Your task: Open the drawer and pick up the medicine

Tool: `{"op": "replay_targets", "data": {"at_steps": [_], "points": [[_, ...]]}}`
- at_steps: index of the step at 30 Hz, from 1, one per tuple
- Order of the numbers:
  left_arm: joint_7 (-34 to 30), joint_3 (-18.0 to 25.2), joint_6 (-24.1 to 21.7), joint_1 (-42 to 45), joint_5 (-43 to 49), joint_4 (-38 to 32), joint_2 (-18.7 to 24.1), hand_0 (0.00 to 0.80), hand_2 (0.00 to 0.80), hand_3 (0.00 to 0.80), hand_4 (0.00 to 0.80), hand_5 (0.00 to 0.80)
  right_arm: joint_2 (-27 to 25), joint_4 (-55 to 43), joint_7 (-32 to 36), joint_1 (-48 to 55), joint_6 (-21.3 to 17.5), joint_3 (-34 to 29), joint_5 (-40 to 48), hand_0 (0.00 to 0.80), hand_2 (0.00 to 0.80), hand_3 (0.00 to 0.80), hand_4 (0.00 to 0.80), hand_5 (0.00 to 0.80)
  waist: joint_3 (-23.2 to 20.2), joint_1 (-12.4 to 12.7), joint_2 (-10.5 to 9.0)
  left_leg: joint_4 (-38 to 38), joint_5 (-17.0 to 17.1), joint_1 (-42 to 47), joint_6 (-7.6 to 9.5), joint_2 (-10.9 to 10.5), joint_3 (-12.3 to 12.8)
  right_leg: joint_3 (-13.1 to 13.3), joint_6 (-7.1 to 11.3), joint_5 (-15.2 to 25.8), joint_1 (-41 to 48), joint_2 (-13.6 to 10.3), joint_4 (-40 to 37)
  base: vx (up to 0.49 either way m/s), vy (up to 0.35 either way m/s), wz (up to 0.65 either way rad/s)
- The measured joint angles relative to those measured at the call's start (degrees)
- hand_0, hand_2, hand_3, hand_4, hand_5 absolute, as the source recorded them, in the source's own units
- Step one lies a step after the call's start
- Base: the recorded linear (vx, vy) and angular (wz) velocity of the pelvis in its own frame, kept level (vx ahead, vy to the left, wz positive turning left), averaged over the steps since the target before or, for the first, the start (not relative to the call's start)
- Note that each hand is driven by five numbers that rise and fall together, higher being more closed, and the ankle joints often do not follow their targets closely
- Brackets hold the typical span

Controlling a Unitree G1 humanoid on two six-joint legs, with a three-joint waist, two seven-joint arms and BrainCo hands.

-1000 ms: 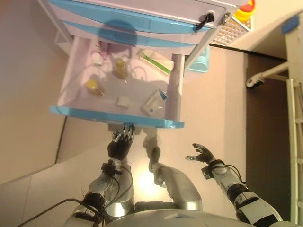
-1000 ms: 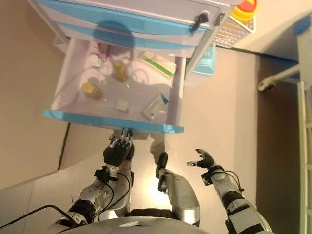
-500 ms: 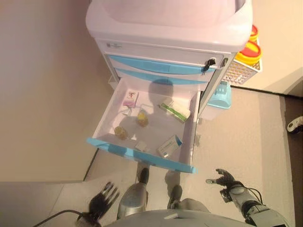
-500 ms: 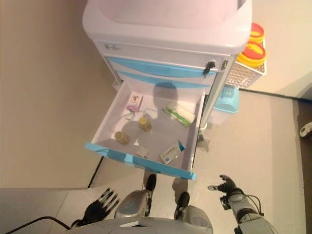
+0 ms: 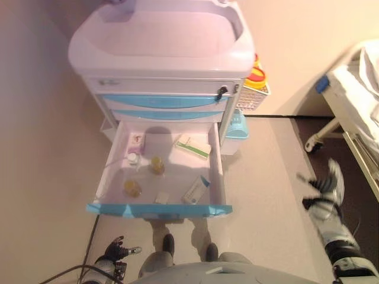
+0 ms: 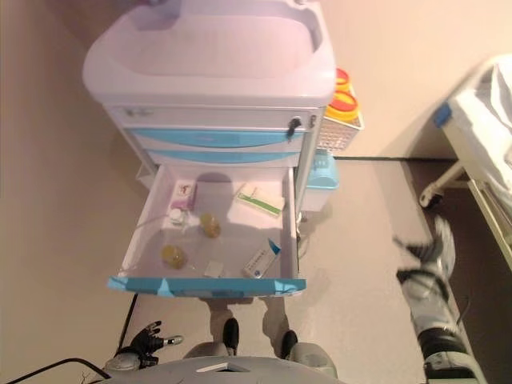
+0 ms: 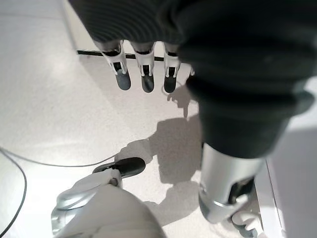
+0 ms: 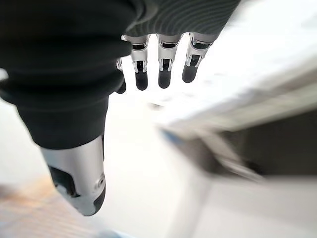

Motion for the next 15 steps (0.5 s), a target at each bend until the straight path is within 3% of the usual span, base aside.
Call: {"op": "replay_targets", "data": {"at_steps": [4,9,15], "points": [[-0.76,0.09,1.32,0.32,1.08,0.21,-1.52,0.000,0.000,0.000,0.000,0.000,-3.97,-11.34,10.16,-5.95,-3.32,6.98,-3.29,0.000,0.000,0.000,0.000,0.000,-0.79,0.20,0.74,-1.36,0.39,0.43,0.60,-0.32,0.98,0.76,0.61,1.02,0.57,-0.20,-1.73,0.008,0.072,-0.09],[-0.90,-0.06,1.39,0.38,2.52,1.04,-2.68,0.000,0.000,0.000,0.000,0.000,-5.14,-12.61,22.88,-13.72,-5.21,15.36,-3.79,0.000,0.000,0.000,0.000,0.000,-0.84,2.23,0.75,-1.72,0.49,0.53,0.70,-1.05,-0.95,-1.18,0.66,1.71,2.54,-0.36,-4.27,0.001,0.038,0.21],[-1.33,-0.11,1.29,1.05,2.53,0.84,-2.76,0.000,0.000,0.000,0.000,0.000,-4.57,-10.63,27.34,-19.56,-6.10,24.51,-9.04,0.000,0.000,0.000,0.000,0.000,-0.66,6.73,0.54,-1.92,0.70,0.16,0.56,-1.96,-4.33,-4.83,0.66,1.71,4.71,-0.51,-6.17,-0.012,0.016,0.32]]}}
